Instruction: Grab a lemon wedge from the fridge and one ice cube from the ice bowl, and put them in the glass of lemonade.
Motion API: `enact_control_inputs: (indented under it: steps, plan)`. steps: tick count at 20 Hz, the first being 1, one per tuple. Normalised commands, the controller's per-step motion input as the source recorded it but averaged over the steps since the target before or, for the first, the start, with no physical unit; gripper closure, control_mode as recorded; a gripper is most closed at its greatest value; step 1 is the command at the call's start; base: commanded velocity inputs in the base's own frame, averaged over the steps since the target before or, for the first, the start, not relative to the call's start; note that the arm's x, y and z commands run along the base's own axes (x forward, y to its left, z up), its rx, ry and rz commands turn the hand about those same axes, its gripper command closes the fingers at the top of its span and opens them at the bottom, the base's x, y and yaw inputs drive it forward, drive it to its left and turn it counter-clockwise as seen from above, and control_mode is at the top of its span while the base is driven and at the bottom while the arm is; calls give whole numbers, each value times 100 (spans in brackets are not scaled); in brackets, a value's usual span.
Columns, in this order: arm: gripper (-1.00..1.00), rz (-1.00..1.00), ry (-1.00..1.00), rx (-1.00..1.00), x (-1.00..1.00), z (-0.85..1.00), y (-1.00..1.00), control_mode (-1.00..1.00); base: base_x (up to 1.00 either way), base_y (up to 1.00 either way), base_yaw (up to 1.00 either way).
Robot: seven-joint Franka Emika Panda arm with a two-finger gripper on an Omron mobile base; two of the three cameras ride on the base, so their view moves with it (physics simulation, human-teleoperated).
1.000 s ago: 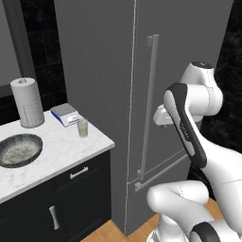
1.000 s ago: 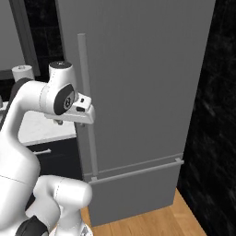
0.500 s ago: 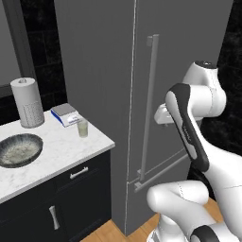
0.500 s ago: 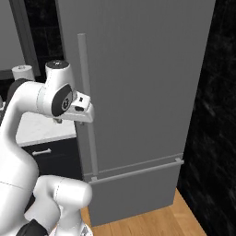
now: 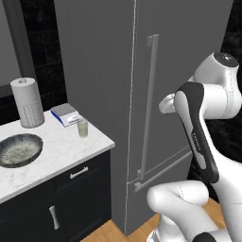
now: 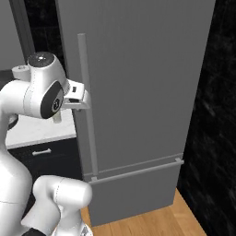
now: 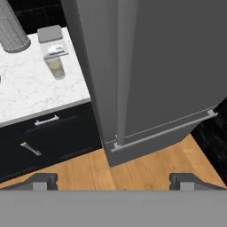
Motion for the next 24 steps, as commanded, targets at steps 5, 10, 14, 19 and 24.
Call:
enact_control_inputs:
  steps: [5,10,14,19,24]
  plan:
    - [-100,-1,2,-1,29,41,0,-100,0,0,0]
    - [-100,0,0,-3,35,30,0,-100,0,0,0]
    - [-100,7,-1,-7,49,-20,-22,-100,0,0,0]
    - [-100,7,0,-5,40,-58,-32,-100,0,0,0]
    - [-100,1,-1,0,55,-17,0,-100,0,0,0]
